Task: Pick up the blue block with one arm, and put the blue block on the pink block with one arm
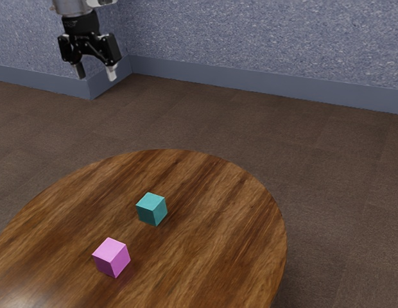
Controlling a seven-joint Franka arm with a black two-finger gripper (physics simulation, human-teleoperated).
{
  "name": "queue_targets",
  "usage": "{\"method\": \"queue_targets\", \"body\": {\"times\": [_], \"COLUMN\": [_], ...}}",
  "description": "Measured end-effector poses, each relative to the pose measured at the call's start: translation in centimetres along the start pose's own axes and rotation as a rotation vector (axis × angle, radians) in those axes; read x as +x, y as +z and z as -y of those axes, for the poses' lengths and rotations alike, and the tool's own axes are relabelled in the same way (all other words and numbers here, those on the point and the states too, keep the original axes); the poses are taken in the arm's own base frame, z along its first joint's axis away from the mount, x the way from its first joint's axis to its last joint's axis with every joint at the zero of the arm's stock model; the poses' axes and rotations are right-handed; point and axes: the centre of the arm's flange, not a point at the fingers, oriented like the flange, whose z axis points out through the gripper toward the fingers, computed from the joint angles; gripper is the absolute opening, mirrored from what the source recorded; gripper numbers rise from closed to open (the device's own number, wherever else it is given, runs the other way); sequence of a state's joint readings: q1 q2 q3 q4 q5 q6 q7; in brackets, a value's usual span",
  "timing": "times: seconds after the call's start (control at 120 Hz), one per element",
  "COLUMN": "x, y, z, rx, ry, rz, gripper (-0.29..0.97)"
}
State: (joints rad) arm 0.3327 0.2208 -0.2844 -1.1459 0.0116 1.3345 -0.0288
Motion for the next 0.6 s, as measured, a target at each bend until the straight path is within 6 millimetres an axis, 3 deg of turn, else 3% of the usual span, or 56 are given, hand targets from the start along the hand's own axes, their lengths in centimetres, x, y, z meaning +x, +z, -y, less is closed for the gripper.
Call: {"method": "queue_targets", "body": {"times": [0.192,0.208,0.242,0.275,0.308,0.358,0.392,0.425,0.5,0.6], "x": [-0.4,-1.1,-4.2,-6.5,-7.7,-8.7,-8.6,-7.2,-3.7,0.5], "y": [0.2,-1.4,-6.6,-9.4,-10.5,-10.5,-9.7,-7.6,-3.1,8.1], "z": [0.0,-0.3,-2.7,-5.8,-9.1,-13.6,-15.6,-16.9,-16.5,-16.8], "rx": [0.003,0.011,0.054,0.082,0.095,0.102,0.101,0.1,0.088,0.154], "ry": [-0.01,-0.007,0.023,0.072,0.135,0.224,0.265,0.295,0.292,0.299], "rz": [0.036,0.007,-0.091,-0.145,-0.171,-0.181,-0.17,-0.131,-0.05,0.096], "gripper": [0.68,0.68,0.68,0.68,0.68,0.68,0.68,0.68,0.68,0.68]}}
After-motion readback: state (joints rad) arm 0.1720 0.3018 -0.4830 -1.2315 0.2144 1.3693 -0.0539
